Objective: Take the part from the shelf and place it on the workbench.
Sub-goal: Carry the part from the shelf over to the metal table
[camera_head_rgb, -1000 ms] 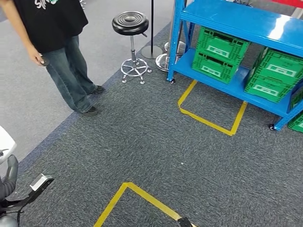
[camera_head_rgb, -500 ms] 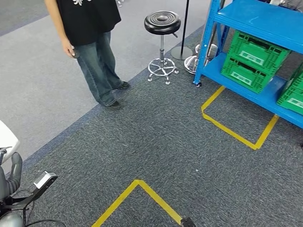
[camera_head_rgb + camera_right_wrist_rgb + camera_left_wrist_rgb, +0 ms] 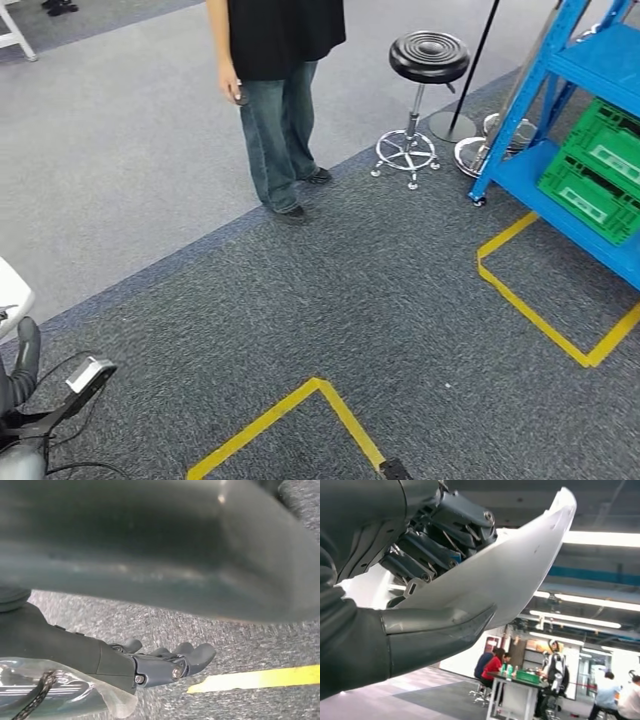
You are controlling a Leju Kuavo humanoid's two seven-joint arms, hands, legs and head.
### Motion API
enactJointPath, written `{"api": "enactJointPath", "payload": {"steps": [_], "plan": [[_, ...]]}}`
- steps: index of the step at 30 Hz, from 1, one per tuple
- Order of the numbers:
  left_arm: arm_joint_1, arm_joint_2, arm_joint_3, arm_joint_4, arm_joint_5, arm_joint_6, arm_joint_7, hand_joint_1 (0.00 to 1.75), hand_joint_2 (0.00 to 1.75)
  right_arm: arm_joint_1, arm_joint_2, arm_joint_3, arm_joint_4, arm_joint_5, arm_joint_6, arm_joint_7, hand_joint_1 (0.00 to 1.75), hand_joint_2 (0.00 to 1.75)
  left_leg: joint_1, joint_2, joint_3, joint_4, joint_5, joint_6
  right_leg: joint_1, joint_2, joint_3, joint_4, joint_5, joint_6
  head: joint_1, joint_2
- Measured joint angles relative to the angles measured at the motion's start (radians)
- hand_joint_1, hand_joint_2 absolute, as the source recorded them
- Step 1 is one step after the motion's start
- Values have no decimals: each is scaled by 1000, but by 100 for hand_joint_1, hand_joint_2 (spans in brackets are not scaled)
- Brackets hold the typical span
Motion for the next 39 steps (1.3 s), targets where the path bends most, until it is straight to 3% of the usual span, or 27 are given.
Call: {"api": "enactJointPath", "payload": {"steps": [1,2,4,6,8,10,12,14,16,17,19,21,23,25,27,29,30,31,32,33,34,36,38,39], "plan": [[1,-1,0,0,0,0,0,175,175,2,0,0,0,0,0,0,0,0,0,-15,0,0,0,0,-1,2,-26,39,-4,1,0,0],[1,-2,0,1,-1,0,-1,175,175,4,-1,0,0,0,-1,0,0,0,1,-31,1,1,0,0,-1,3,-34,40,14,2,0,0],[2,-3,1,1,-1,0,-1,175,175,6,-2,0,0,0,-6,1,0,0,4,-61,3,5,-3,-5,-6,21,4,-69,93,3,0,0],[0,-4,1,1,-2,0,-1,175,175,6,0,0,1,0,-14,1,0,0,5,-88,-3,17,-8,-16,-14,74,57,-192,143,5,1,0],[0,-3,4,1,-1,0,-1,175,175,5,1,0,2,0,-20,3,0,0,9,-112,-13,24,-7,-30,-15,99,77,-227,145,2,1,0],[2,-4,9,1,0,0,-2,175,175,4,3,0,1,2,-23,3,0,0,13,-123,-19,24,-4,-42,-12,75,81,-230,149,-8,1,0],[1,-3,13,1,1,0,-4,175,175,4,5,0,1,5,-25,3,0,0,11,-77,-39,66,-30,-50,-13,47,87,-237,152,-21,-4,0],[-3,-2,14,2,2,0,-6,175,175,6,6,0,1,7,-26,2,0,0,10,-19,-93,181,-89,-57,-10,16,89,-240,150,-31,-10,0],[-2,-3,15,4,2,0,-8,175,175,8,6,0,1,8,-26,2,0,0,13,-2,-146,291,-128,-61,-6,-15,90,-240,146,-34,-10,0],[-2,-3,15,5,1,0,-9,175,175,8,6,0,1,8,-26,2,0,0,14,1,-150,302,-122,-61,-4,-30,91,-240,145,-35,-10,0],[-1,-2,16,8,0,0,-13,175,175,7,6,0,1,9,-24,2,0,0,13,13,-101,210,-63,-56,-2,-57,96,-239,140,-33,-10,0],[-4,-2,16,9,-4,0,-15,175,175,5,6,0,1,11,-23,2,0,0,3,55,-31,79,-19,-45,1,-79,103,-239,133,-28,-10,0],[-7,-1,17,10,-7,0,-17,175,175,2,6,0,1,12,-23,3,0,0,-9,79,-8,27,-17,-34,5,-100,106,-239,128,-21,-9,0],[-7,2,21,10,-8,0,-17,175,175,-3,7,0,1,12,-23,3,0,0,-11,59,-7,18,-14,-24,4,-118,109,-241,122,-12,-9,0],[-9,3,25,11,-8,0,-17,175,175,-6,8,0,0,13,-23,3,0,0,-5,37,1,5,-9,-11,1,-86,99,-212,99,-3,-7,0],[-13,3,26,12,-8,0,-17,175,175,-6,9,0,0,14,-23,3,0,0,-1,16,7,-1,-7,-2,-1,-23,46,-100,45,2,-2,0],[-14,2,27,13,-8,0,-17,175,175,-5,9,0,0,14,-23,3,0,0,-1,3,7,-1,-7,1,-2,-6,8,-29,18,3,-1,0],[-14,2,27,14,-8,0,-17,175,175,-4,8,0,0,13,-23,4,0,0,-1,-11,7,-1,-7,2,-3,1,-25,26,5,5,0,0],[-14,2,28,15,-8,0,-17,175,175,-2,8,0,0,13,-23,4,0,0,0,-25,8,0,-8,2,-4,2,-43,47,11,6,0,0],[-14,2,29,17,-9,0,-17,175,175,0,8,0,0,13,-23,5,0,0,1,-41,9,1,-9,0,-5,4,-41,27,39,8,0,0],[-13,2,29,18,-9,0,-17,175,175,1,8,0,0,13,-24,5,0,0,4,-56,10,4,-11,-3,-7,12,-21,-30,81,9,0,0],[-15,1,30,20,-13,0,-18,175,175,1,8,0,1,14,-23,6,0,0,8,-83,6,17,-19,-15,-15,56,36,-163,142,12,1,0],[-18,1,30,21,-18,0,-18,175,175,-1,9,0,1,15,-23,7,0,0,11,-105,-3,27,-21,-29,-17,85,66,-220,151,10,3,0],[-19,1,31,23,-22,0,-18,175,175,-3,10,0,1,16,-23,8,0,0,12,-117,-7,28,-20,-35,-14,79,70,-224,149,5,3,0]]}}
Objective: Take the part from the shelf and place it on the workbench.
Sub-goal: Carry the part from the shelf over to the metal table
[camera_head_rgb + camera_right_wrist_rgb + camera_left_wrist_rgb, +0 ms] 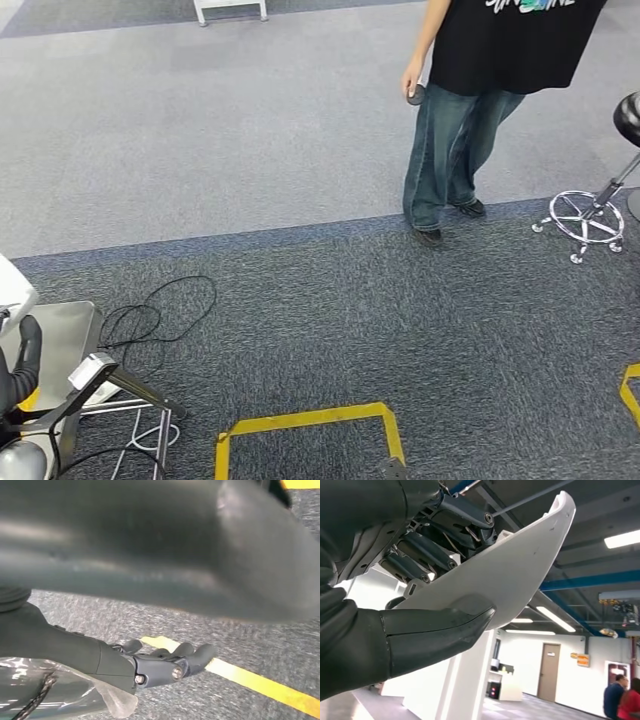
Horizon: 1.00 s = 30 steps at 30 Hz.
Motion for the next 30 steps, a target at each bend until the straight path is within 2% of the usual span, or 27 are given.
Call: {"api": "enactJointPath", "payload": {"steps": [1,2,3,5,6,7,8,9,10,11,12,14,15,17,18,19,21,22,23,24,25,26,27,28,29,30], "plan": [[0,1,0,2,-3,0,0,175,175,-2,1,0,0,1,0,1,0,0,2,-9,-3,-2,2,-5,1,-12,0,0,1,-5,0,0],[-1,2,0,4,-5,0,0,175,175,-3,2,0,0,1,0,1,0,0,2,1,-6,2,-1,-9,1,-23,3,-2,2,-11,-1,0],[-4,3,0,5,-7,0,0,175,175,-3,3,0,0,1,-1,1,0,0,1,24,-14,21,-12,-14,0,-36,6,-5,3,-17,-3,0],[-13,4,-2,10,-11,0,2,175,175,-3,4,0,0,1,-2,1,0,0,-2,89,-57,113,-60,-20,3,-63,12,-9,1,-27,-9,0],[-17,4,-4,14,-14,0,4,175,175,-2,4,0,0,1,-3,0,0,0,-2,107,-89,180,-88,-23,5,-78,13,-10,-1,-30,-11,0],[-19,4,-8,18,-18,0,6,175,175,-2,4,0,0,0,-4,0,0,0,-1,114,-117,237,-107,-24,7,-92,14,-9,-4,-33,-11,0],[-19,5,-12,22,-23,0,8,175,175,-1,4,0,0,-1,-5,-2,0,0,0,117,-133,268,-110,-24,9,-106,16,-9,-6,-35,-11,0],[-19,5,-16,27,-28,0,11,175,175,-1,4,-1,0,-2,-6,-3,0,0,0,119,-132,263,-95,-23,10,-119,18,-9,-9,-35,-11,0],[-20,6,-21,32,-34,0,15,175,175,-1,4,-1,0,-4,-7,-5,0,0,0,123,-112,221,-63,-20,11,-132,22,-9,-12,-34,-11,0],[-22,6,-26,36,-39,0,19,175,175,-1,4,-2,0,-5,-8,-8,0,0,-2,136,-80,157,-26,-15,12,-144,26,-9,-15,-33,-11,0],[-27,7,-34,41,-45,0,24,175,175,-1,4,-4,0,-5,-8,-10,0,0,-9,159,-49,95,-2,-9,15,-155,30,-9,-19,-31,-11,0],[-42,7,-55,52,-57,0,35,175,175,-1,3,-7,0,-6,-7,-14,0,0,-22,195,-13,17,11,4,20,-178,34,-9,-24,-25,-11,0],[-48,7,-66,58,-63,0,41,175,175,-1,3,-8,0,-6,-6,-15,0,0,-28,197,-10,8,4,9,22,-190,35,-10,-26,-21,-10,0],[-54,8,-87,68,-75,0,55,175,175,-4,0,-10,-2,-7,-6,-18,0,0,-26,175,-8,-3,6,19,21,-206,39,-12,-32,-12,-9,0],[-58,7,-97,72,-80,0,63,175,175,-4,-3,-12,-3,-8,-6,-20,0,0,-23,164,-4,-9,8,25,19,-191,36,-1,-42,-7,-8,0],[-66,7,-111,78,-84,0,72,175,175,-4,-6,-15,-4,-10,-6,-21,0,0,-19,152,-1,-15,11,30,17,-163,22,30,-60,-2,-6,0],[-82,6,-140,91,-92,0,88,175,175,-2,-13,-23,-4,-12,-6,-23,0,0,-15,127,2,-19,13,37,15,-98,-42,153,-112,3,0,0],[-86,5,-155,98,-96,0,94,175,175,-1,-16,-26,-4,-13,-6,-22,0,0,-14,113,2,-18,14,39,14,-84,-82,220,-132,4,2,0],[-87,4,-168,105,-99,0,99,175,175,2,-19,-29,-4,-14,-6,-20,0,0,-14,99,2,-18,13,39,14,-78,-113,264,-137,5,2,0],[-87,3,-182,111,-101,0,103,175,175,5,-22,-32,-4,-15,-6,-18,0,0,-14,84,3,-17,13,39,13,-76,-127,272,-122,6,3,0],[-88,3,-193,116,-102,0,107,175,175,8,-25,-33,-4,-15,-6,-16,0,0,-13,69,4,-16,12,38,12,-72,-122,239,-88,6,3,0],[-89,3,-204,121,-103,0,111,175,175,10,-27,-34,-4,-15,-5,-15,0,0,-11,54,5,-14,10,35,10,-62,-100,175,-43,7,3,0],[-91,4,-213,125,-104,0,115,175,175,10,-29,-35,-4,-15,-4,-14,0,0,-10,42,3,-10,8,31,6,-33,-73,105,-10,8,4,0],[-94,4,-222,128,-105,0,118,175,175,10,-30,-35,-3,-15,-2,-13,0,0,-10,30,0,-5,5,26,1,-6,-49,48,13,8,3,0],[-97,4,-230,131,-107,0,121,175,175,10,-31,-35,-3,-14,-1,-13,0,0,-9,19,-4,-1,4,20,-2,14,-32,13,21,8,2,0],[-99,6,-238,133,-108,0,125,175,175,9,-31,-36,-3,-13,1,-12,0,0,-7,7,-9,0,6,14,-2,24,-25,2,18,5,2,0]]}}
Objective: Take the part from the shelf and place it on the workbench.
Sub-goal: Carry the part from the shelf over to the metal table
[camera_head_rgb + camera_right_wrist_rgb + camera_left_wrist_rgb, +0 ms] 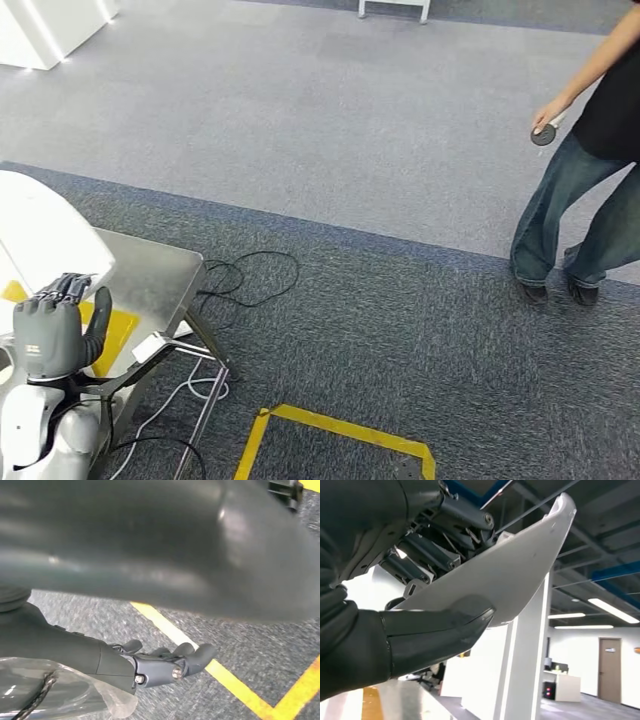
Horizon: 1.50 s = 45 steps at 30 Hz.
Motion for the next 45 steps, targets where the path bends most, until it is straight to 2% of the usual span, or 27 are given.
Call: {"api": "enactJointPath", "payload": {"steps": [2,4,6,8,9,10,11,13,15,17,19,21,23,24,25,26,28,30,32,33,35,37,39,40,42,44,45], "plan": [[0,5,-12,2,-3,0,5,175,175,0,1,-2,0,3,3,0,0,0,3,-14,-5,0,3,-11,1,-26,7,-5,2,-11,1,0],[-2,12,-21,2,-3,0,8,175,175,-1,2,-3,0,5,7,0,0,0,0,31,-20,32,-17,-21,0,-54,14,-12,3,-24,-5,0],[-5,16,-28,3,2,0,8,175,175,-1,2,-5,0,6,10,-1,0,0,-1,93,-73,141,-74,-29,2,-84,19,-15,0,-34,-13,0],[-3,18,-31,5,9,0,6,175,175,0,2,-7,0,6,10,0,0,0,3,109,-131,261,-118,-34,4,-116,21,-14,-5,-37,-13,0],[-1,18,-33,7,9,0,6,175,175,0,2,-9,0,6,8,-1,0,0,4,111,-140,279,-114,-35,5,-131,23,-14,-8,-37,-14,0],[0,20,-36,10,6,0,8,175,175,-1,2,-11,0,6,7,-2,0,0,4,114,-128,257,-92,-33,6,-144,26,-14,-10,-37,-14,0],[-1,22,-41,13,1,0,13,175,175,-2,2,-14,0,5,6,-3,0,0,3,123,-98,199,-57,-29,7,-157,31,-14,-13,-36,-14,0],[-8,27,-57,20,-11,0,29,175,175,-3,2,-20,0,4,5,-5,0,0,-8,170,-27,62,-6,-15,11,-182,40,-14,-21,-31,-14,0],[-16,31,-74,26,-18,0,42,175,175,-5,2,-25,0,2,8,-5,0,0,-20,200,4,-2,1,-4,15,-204,45,-15,-27,-23,-13,0],[-18,36,-83,31,-20,0,53,175,175,-8,1,-28,-1,2,12,-2,0,0,-20,180,6,-11,0,4,15,-221,50,-18,-32,-14,-14,0],[-22,40,-93,37,-21,0,66,175,175,-9,1,-30,-1,4,12,4,0,0,-12,158,13,-23,6,15,13,-184,43,6,-51,-5,-12,0],[-30,41,-107,42,-23,0,78,175,175,-5,1,-33,-1,4,12,9,0,0,-7,134,19,-29,9,23,11,-123,-7,109,-103,0,-9,0],[-33,41,-118,48,-26,0,83,175,175,0,1,-38,-1,4,12,14,0,0,-5,106,19,-28,8,25,11,-103,-79,238,-146,3,-8,0],[-32,42,-122,51,-26,0,84,175,175,3,1,-40,-1,4,12,15,0,0,-5,91,20,-28,7,25,10,-101,-101,265,-142,4,-8,0],[-32,42,-126,54,-27,0,86,175,175,5,1,-40,-1,4,12,16,0,0,-4,75,21,-27,6,23,10,-100,-104,251,-117,5,-8,0],[-32,43,-129,57,-27,0,89,175,175,6,1,-41,-1,5,12,17,0,0,-1,59,23,-25,4,20,8,-95,-88,199,-76,6,-8,0],[-36,46,-133,62,-27,0,96,175,175,6,1,-42,-1,4,14,16,0,0,2,32,21,-15,-4,8,1,-53,-33,62,-9,9,-8,0],[-42,49,-140,67,-27,0,104,175,175,6,1,-46,0,0,15,13,0,0,5,9,12,-5,-7,-5,-3,-19,0,-3,3,8,-8,0],[-45,54,-151,71,-27,0,112,175,175,4,0,-50,0,-5,15,8,0,0,9,-12,5,-4,-6,-14,-1,-32,7,-5,-3,-2,-8,0],[-46,57,-155,73,-27,0,116,175,175,4,0,-51,0,-6,15,6,0,0,8,-4,3,0,-8,-18,-2,-43,10,-6,-3,-7,-9,0],[-50,61,-165,77,-28,0,124,175,175,4,-1,-55,0,-8,16,2,0,0,5,49,-19,49,-36,-27,-3,-68,17,-9,-6,-20,-14,0],[-57,62,-181,81,-31,0,137,175,175,5,-1,-59,0,-11,16,-1,0,0,5,101,-79,174,-93,-33,1,-95,22,-10,-11,-30,-19,0],[-58,63,-197,88,-31,0,151,175,175,7,-2,-65,0,-14,15,-2,0,0,7,111,-131,274,-121,-33,4,-123,26,-10,-17,-33,-19,0],[-59,64,-203,91,-30,0,157,175,175,7,-4,-68,0,-15,15,-1,0,0,7,113,-133,275,-107,-31,6,-136,29,-10,-20,-33,-19,0],[-62,65,-214,96,-27,0,165,175,175,7,-5,-72,0,-17,14,0,0,0,2,130,-82,168,-37,-19,9,-161,41,-10,-27,-32,-19,0],[-73,66,-226,99,-26,0,170,175,175,7,-6,-74,0,-19,14,1,0,0,-13,183,-22,47,4,0,16,-184,51,-11,-35,-27,-19,0],[-79,66,-232,101,-25,0,171,175,175,6,-7,-76,0,-20,14,1,0,0,-20,202,-9,16,7,7,19,-197,53,-12,-38,-24,-18,0]]}}
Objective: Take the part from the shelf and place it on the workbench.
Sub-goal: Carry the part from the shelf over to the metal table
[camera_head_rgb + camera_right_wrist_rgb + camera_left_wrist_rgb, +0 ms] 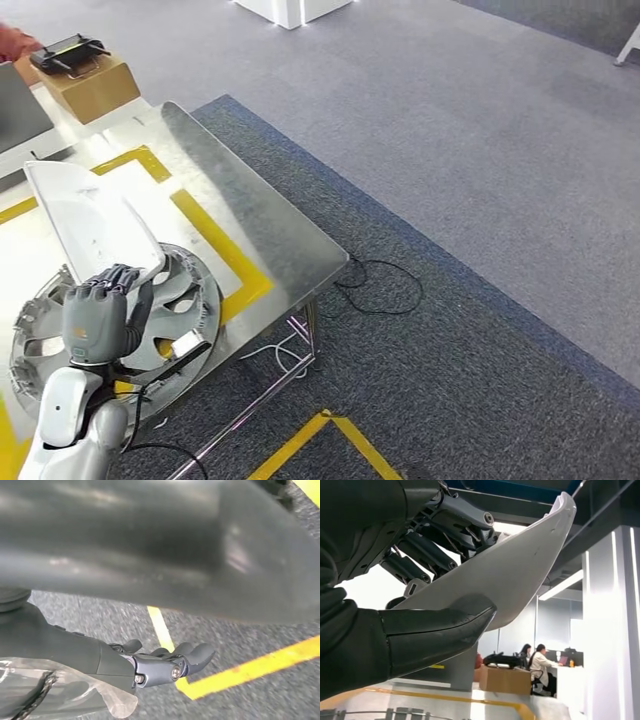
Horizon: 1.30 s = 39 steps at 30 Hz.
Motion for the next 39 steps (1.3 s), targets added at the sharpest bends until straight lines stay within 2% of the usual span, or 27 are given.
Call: {"api": "enactJointPath", "payload": {"steps": [1,3,4,5,7,8,9,10,11,12,14,16,18,19,20,22,24,25,26,27,29,31,33,34,36,38,39], "plan": [[-5,1,-5,1,0,0,1,175,175,-1,-1,-2,0,-1,0,0,0,0,-5,7,2,-9,-6,4,2,-13,2,-2,-2,4,1,0],[-9,2,-13,5,1,0,5,175,175,-3,-3,-4,-1,-2,0,1,0,0,-2,-18,3,-20,-3,9,3,-27,7,-5,-7,13,2,0],[-10,4,-16,6,1,0,7,175,175,-4,-4,-5,-1,-2,0,1,0,0,2,-31,6,-26,0,12,2,-10,4,4,-16,18,3,0],[-13,5,-19,8,1,0,9,175,175,-3,-6,-7,-2,-2,-1,0,0,0,7,-44,8,-32,3,16,0,18,-9,32,-33,22,4,0],[-20,4,-25,12,2,0,12,175,175,-1,-9,-11,-2,-3,-1,0,0,0,12,-71,11,-36,5,23,-3,80,-70,150,-88,28,9,0],[-21,3,-28,14,3,0,13,175,175,0,-9,-13,-2,-3,-1,0,0,0,13,-85,10,-35,5,24,-4,91,-109,220,-112,29,11,0],[-21,3,-30,17,4,0,13,175,175,2,-9,-15,-2,-4,-1,0,0,0,13,-100,11,-35,5,24,-4,95,-140,267,-120,31,12,0],[-21,3,-32,20,5,0,13,175,175,3,-9,-16,-2,-4,-1,0,0,0,13,-116,12,-34,4,24,-5,96,-154,279,-107,32,12,0],[-21,3,-34,22,6,0,13,175,175,3,-10,-18,-2,-4,-1,0,0,0,14,-132,13,-33,3,23,-6,98,-148,247,-74,33,12,0],[-21,3,-36,25,7,0,13,175,175,4,-10,-20,-2,-4,-1,0,0,0,15,-147,15,-31,2,20,-8,107,-125,181,-28,33,12,0],[-24,3,-41,28,9,0,13,175,175,3,-11,-21,-1,-4,0,0,0,0,16,-174,11,-23,-3,10,-16,159,-71,54,26,33,11,0],[-27,3,-45,30,10,0,13,175,175,3,-11,-22,0,-3,1,-1,0,0,19,-197,2,-19,-2,-3,-20,193,-47,8,29,29,10,0],[-27,4,-47,32,11,0,13,175,175,2,-12,-22,0,-2,1,-1,0,0,22,-216,-3,-19,0,-15,-20,172,-41,3,30,19,10,0],[-27,5,-47,32,12,0,13,175,175,1,-13,-22,0,-2,1,-1,0,0,21,-206,-7,-11,-5,-20,-21,160,-36,0,30,12,8,0],[-29,6,-47,32,13,0,13,175,175,1,-14,-22,0,-2,1,-1,0,0,19,-183,-18,14,-20,-25,-23,145,-32,-2,29,6,5,0],[-33,7,-48,33,13,0,13,175,175,2,-15,-22,0,-2,2,-2,0,0,18,-120,-70,123,-73,-35,-21,116,-23,-5,24,-5,-2,0],[-33,6,-49,35,13,0,13,175,175,4,-15,-22,0,-2,1,-2,0,0,23,-95,-130,242,-114,-41,-19,85,-17,-5,17,-8,-3,0],[-32,6,-49,36,13,0,13,175,175,4,-16,-22,0,-1,1,-2,0,0,25,-91,-141,262,-110,-42,-18,71,-14,-5,14,-9,-4,0],[-31,6,-49,37,13,0,13,175,175,4,-16,-22,0,0,1,-2,0,0,26,-88,-132,242,-88,-41,-17,58,-10,-5,11,-8,-4,0],[-31,7,-49,38,13,0,13,175,175,3,-16,-22,0,2,0,-2,0,0,25,-80,-105,187,-53,-36,-16,46,-5,-5,7,-7,-4,0],[-33,7,-49,38,13,0,13,175,175,3,-16,-22,0,5,0,-3,0,0,13,-36,-38,53,0,-21,-12,23,5,-5,-2,-2,-4,0],[-36,7,-49,38,13,0,13,175,175,2,-16,-22,0,6,0,-3,0,0,1,-6,-9,-10,8,-9,-7,1,9,-6,-9,6,-3,0],[-36,8,-49,38,13,0,13,175,175,-1,-16,-22,0,7,0,-3,0,0,1,-25,-8,-19,6,-2,-4,-23,15,-10,-15,17,-2,0],[-35,9,-49,38,13,0,13,175,175,-3,-16,-22,-1,8,0,-3,0,0,4,-38,-4,-25,8,3,-5,-20,18,-8,-22,22,-1,0],[-37,9,-49,39,14,1,13,175,175,-3,-16,-22,-2,8,0,-4,0,0,12,-61,4,-36,12,12,-7,27,-5,48,-57,30,3,0],[-39,6,-49,39,14,1,13,175,175,-1,-16,-22,-2,8,0,-5,0,0,15,-85,6,-38,11,18,-8,82,-74,179,-113,34,9,0],[-38,5,-49,40,14,1,13,175,175,0,-16,-22,-2,8,0,-4,0,0,16,-99,6,-38,11,19,-8,92,-111,240,-130,35,10,0]]}}
